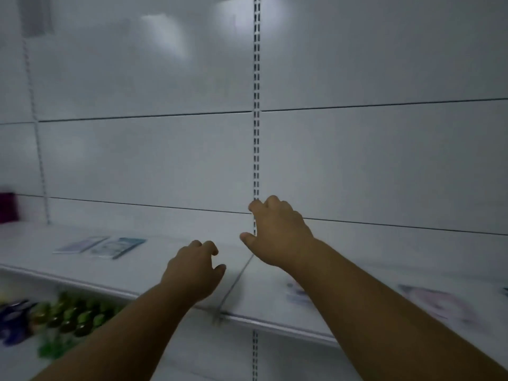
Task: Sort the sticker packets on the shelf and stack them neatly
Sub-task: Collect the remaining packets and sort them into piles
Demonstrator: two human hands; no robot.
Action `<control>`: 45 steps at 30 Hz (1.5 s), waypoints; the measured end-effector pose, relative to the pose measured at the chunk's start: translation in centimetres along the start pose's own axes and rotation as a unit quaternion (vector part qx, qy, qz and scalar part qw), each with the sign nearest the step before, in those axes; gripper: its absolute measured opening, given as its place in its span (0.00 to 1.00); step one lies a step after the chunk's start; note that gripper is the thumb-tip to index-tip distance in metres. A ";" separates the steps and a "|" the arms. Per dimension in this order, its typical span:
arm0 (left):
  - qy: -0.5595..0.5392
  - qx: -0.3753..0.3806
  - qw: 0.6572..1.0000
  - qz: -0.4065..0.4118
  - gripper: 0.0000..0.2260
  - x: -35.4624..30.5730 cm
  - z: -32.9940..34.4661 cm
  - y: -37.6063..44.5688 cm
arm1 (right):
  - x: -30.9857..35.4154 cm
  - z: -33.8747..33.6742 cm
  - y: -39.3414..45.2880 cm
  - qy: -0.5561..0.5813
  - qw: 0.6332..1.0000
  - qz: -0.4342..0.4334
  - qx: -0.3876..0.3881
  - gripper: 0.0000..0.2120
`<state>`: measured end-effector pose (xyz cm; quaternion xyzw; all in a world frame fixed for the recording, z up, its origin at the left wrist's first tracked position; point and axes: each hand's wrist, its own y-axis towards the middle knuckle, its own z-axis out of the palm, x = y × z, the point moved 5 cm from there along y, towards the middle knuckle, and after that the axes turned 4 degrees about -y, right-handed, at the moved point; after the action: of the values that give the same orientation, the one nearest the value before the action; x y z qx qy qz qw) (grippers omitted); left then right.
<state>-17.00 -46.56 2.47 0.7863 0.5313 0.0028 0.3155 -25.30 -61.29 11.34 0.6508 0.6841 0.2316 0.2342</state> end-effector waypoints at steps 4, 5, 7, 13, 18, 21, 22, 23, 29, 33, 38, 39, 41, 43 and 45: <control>0.021 0.000 0.999 -0.028 0.20 11.0 -2.8 -0.6 | 9.9 3.7 2.8 0.014 0.999 -0.001 0.029 0.26; 0.023 0.006 0.999 -0.035 0.20 13.2 -3.2 -0.6 | 11.7 4.4 3.6 0.019 0.999 0.001 0.038 0.26; 0.025 0.013 0.999 -0.038 0.20 16.7 -3.9 0.0 | 14.3 5.6 5.3 0.026 0.998 0.012 0.053 0.27; 0.009 0.004 1.000 -0.025 0.19 24.1 -4.3 5.6 | 18.9 9.4 11.2 0.002 0.998 0.022 0.061 0.26; 0.013 0.011 0.999 -0.037 0.18 30.0 -2.7 10.2 | 22.0 15.2 17.1 0.009 0.996 0.010 0.084 0.27; 0.034 0.003 0.999 -0.036 0.15 33.8 -3.7 13.3 | 24.4 17.8 21.3 0.012 0.995 0.004 0.096 0.26; 0.053 0.002 0.998 -0.041 0.14 35.2 -4.1 14.2 | 25.3 18.6 22.5 0.013 0.995 0.002 0.097 0.26; 0.089 0.005 0.995 -0.044 0.13 36.5 -4.3 15.0 | 26.2 19.4 23.5 0.013 0.995 0.000 0.099 0.26; 0.219 0.102 0.961 -0.132 0.23 45.5 -3.3 17.9 | 30.3 23.6 26.2 -0.012 0.993 0.036 0.112 0.28; 0.173 0.144 0.970 -0.093 0.28 46.8 -2.5 20.4 | 32.6 25.6 26.3 -0.033 0.986 0.101 0.127 0.27; -0.094 0.066 0.992 -0.055 0.26 47.6 -3.9 20.6 | 34.4 28.2 24.8 -0.061 0.959 0.202 0.187 0.27; -0.159 0.049 0.984 -0.061 0.26 48.1 -4.4 20.7 | 34.6 28.7 24.3 -0.070 0.950 0.225 0.207 0.27; -0.278 0.029 0.957 -0.075 0.33 49.1 -5.7 21.0 | 35.0 29.6 23.5 -0.086 0.924 0.270 0.256 0.30; -0.391 -0.008 0.919 -0.054 0.32 49.7 -7.4 21.6 | 35.5 30.5 23.2 -0.083 0.901 0.309 0.292 0.32; -0.477 -0.046 0.877 -0.029 0.23 50.1 -8.9 21.6 | 36.2 31.2 23.0 -0.077 0.887 0.327 0.317 0.32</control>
<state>19.75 -5.30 3.82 0.6612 0.3386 -0.3569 0.5664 10.53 -23.73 0.58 0.8931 0.4491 0.0151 -0.0219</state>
